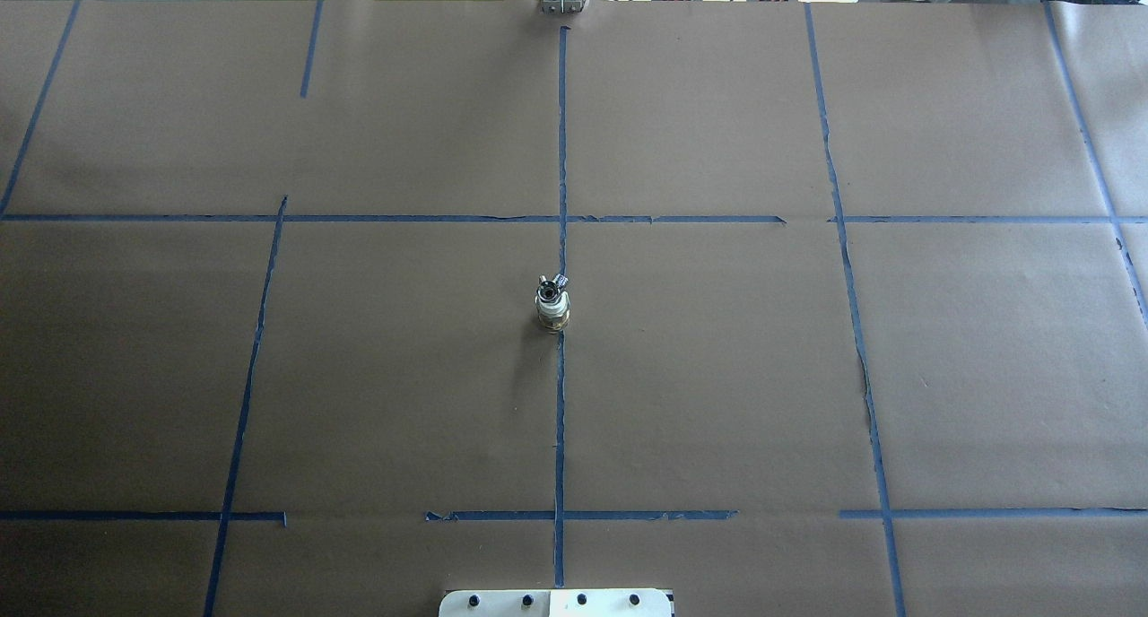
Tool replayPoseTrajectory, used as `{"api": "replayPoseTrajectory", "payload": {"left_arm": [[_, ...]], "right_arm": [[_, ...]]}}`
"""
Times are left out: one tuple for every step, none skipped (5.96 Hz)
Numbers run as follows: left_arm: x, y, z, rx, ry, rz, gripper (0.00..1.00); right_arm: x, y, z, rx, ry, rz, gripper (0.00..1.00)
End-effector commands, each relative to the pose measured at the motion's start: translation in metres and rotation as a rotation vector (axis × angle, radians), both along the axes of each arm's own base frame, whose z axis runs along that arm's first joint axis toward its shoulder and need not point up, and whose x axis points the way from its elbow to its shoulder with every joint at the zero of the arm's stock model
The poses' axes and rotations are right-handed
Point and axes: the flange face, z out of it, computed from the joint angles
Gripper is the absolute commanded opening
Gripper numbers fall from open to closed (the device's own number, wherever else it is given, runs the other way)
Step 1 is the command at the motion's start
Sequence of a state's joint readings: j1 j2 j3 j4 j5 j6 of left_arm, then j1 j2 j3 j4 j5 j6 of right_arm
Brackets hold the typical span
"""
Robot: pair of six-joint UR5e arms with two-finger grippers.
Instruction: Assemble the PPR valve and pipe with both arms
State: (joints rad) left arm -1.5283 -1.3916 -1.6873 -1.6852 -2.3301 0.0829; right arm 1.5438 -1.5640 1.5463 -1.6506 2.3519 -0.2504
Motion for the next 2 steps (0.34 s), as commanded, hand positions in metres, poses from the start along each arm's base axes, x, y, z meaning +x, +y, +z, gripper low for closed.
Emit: {"api": "replayPoseTrajectory", "payload": {"left_arm": [[0.0009, 0.002, 0.0028, -0.007, 0.001, 0.002, 1.0], [0.0006, 0.0048, 0.0071, -0.016, -0.001, 0.002, 1.0]], "right_arm": [[-0.0039, 0.0099, 0.0053, -0.011, -0.002, -0.009, 1.0], [-0.0067, 0.011, 0.0053, -0.012, -0.002, -0.014, 1.0]]}}
